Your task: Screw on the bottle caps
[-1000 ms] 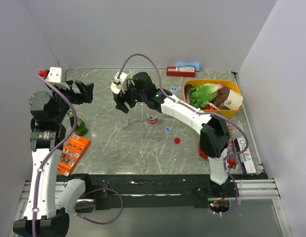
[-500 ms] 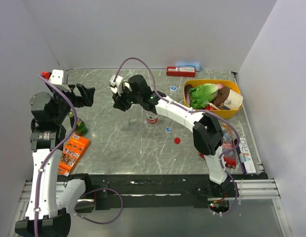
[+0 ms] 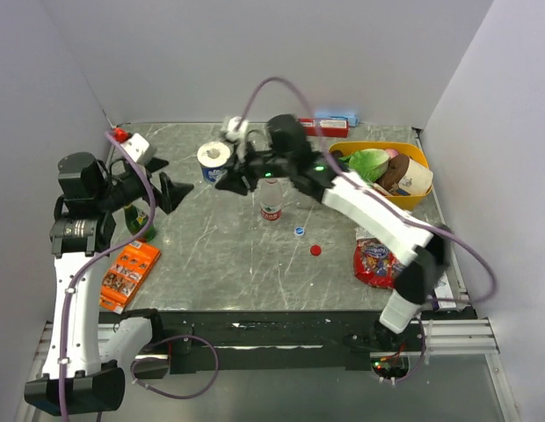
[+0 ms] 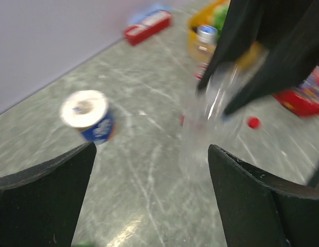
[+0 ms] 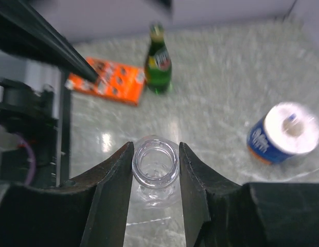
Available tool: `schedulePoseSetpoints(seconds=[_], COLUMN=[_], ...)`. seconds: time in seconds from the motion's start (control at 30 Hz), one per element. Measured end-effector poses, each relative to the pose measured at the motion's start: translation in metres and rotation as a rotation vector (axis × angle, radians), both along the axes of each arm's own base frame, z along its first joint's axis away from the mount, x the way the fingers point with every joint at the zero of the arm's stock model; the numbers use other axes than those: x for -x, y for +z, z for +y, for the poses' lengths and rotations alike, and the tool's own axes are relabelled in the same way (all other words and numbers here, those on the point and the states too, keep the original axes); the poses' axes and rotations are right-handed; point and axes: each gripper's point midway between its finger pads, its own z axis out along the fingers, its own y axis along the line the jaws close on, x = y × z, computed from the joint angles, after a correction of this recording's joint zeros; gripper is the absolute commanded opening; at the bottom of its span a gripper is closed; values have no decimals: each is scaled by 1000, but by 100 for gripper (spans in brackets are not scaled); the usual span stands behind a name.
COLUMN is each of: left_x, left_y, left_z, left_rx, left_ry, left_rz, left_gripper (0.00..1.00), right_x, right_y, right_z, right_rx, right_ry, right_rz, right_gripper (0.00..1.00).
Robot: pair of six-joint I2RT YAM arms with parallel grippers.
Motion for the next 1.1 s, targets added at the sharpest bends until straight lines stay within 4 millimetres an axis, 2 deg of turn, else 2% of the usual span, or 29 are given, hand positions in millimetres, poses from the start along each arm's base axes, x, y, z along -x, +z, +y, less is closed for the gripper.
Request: schedulePoseSetpoints(seconds=[0.13, 0.2, 0.27, 0.37, 0.47, 0.6, 0.8, 1.1], left_x=[20, 31, 40, 51, 59, 63, 58, 61], left_y=[-28, -48, -59, -60, -58, -57, -62, -70], left_z=[-19, -28, -39, -61, -82, -98, -110, -123], left_rx=[15, 43, 69, 89, 90, 106, 119, 128], left_ry=[-159, -212, -267, -380, -473, -525, -543, -605], left_rz=[29, 58, 81, 97, 102, 117, 157, 197], left_gripper=[96, 96, 96, 96, 96, 96, 96, 97], right_x=[30, 42, 50, 52, 47, 47, 59, 63], right_y=[75, 98, 109, 104, 89, 78, 92, 106], right_z=[-34, -45, -49, -45, -37, -31, -26, -22], right_rx=[-133, -180, -203, -201, -182, -173, -228, -283], right_ry=[30, 49, 68, 83, 89, 105, 162, 188], right_rz=[-64, -79, -77, -40, 14, 82, 140, 160], right_gripper=[8, 7, 7, 6, 6, 6, 5, 4])
